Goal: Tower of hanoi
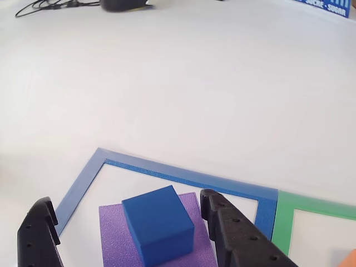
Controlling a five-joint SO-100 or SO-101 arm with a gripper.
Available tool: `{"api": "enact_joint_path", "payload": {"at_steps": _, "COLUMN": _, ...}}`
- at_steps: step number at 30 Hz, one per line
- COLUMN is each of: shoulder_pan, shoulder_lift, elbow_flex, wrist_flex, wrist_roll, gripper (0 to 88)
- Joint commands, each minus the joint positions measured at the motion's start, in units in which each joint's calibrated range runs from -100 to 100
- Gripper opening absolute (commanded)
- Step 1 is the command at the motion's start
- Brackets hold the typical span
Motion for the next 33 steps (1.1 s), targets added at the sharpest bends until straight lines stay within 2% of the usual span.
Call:
{"api": "enact_joint_path", "payload": {"at_steps": 1, "shoulder_pan": -1.09, "shoulder_lift": -0.91, "elbow_flex": -1.67, "wrist_flex": -1.44, "wrist_roll": 0.00, "gripper": 29.8}}
{"api": "enact_joint_path", "payload": {"at_steps": 33, "shoulder_pan": -1.62, "shoulder_lift": -0.27, "elbow_flex": -1.67, "wrist_flex": 2.04, "wrist_roll": 0.00, "gripper": 20.3}}
